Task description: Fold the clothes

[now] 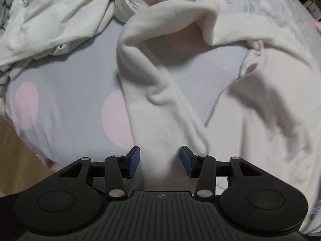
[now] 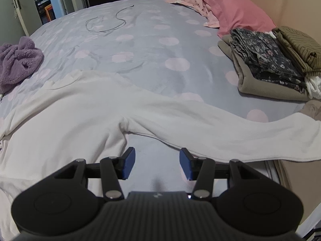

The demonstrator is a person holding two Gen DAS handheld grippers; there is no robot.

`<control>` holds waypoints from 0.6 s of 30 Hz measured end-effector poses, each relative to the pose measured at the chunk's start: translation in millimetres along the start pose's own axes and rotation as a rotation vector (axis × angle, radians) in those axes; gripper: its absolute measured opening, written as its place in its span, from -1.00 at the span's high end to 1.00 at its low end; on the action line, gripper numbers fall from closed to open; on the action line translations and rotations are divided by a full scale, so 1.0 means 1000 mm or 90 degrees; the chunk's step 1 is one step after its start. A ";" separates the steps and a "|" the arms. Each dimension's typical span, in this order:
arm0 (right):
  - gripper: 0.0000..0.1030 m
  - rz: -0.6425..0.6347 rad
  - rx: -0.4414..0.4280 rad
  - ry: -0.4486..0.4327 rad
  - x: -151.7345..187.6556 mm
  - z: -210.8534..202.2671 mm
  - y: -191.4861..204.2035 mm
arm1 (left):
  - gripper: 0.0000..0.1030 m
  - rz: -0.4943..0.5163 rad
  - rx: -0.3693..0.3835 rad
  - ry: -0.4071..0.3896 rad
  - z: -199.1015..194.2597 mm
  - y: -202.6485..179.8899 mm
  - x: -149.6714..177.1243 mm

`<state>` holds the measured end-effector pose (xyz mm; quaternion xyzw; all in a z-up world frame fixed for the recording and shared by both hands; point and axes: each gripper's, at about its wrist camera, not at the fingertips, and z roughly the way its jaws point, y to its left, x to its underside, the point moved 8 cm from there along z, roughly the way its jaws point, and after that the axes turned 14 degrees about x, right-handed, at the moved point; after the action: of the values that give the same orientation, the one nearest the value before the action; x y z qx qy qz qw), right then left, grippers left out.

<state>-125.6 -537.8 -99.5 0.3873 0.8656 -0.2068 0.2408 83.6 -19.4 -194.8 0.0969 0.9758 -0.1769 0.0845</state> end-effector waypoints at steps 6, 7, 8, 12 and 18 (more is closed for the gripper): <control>-0.01 -0.007 0.005 -0.009 0.000 -0.002 0.000 | 0.93 0.073 0.000 -0.008 -0.001 -0.013 0.006; -0.02 -0.006 0.007 -0.010 0.000 -0.003 -0.001 | 0.98 0.078 0.003 -0.016 -0.004 -0.015 0.006; -0.02 -0.005 0.009 -0.010 0.000 -0.003 -0.002 | 0.98 0.077 0.011 -0.028 -0.011 -0.016 0.004; -0.01 0.001 0.014 -0.007 0.001 -0.002 -0.006 | 0.99 0.049 0.065 -0.087 -0.055 -0.019 -0.014; -0.02 0.005 0.014 0.000 0.000 0.000 -0.008 | 1.00 0.067 0.088 -0.202 -0.148 -0.020 -0.066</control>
<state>-131.9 -542.2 -98.2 0.3932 0.8619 -0.2152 0.2372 124.2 5.4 -38.7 0.1242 0.9294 -0.2519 0.2393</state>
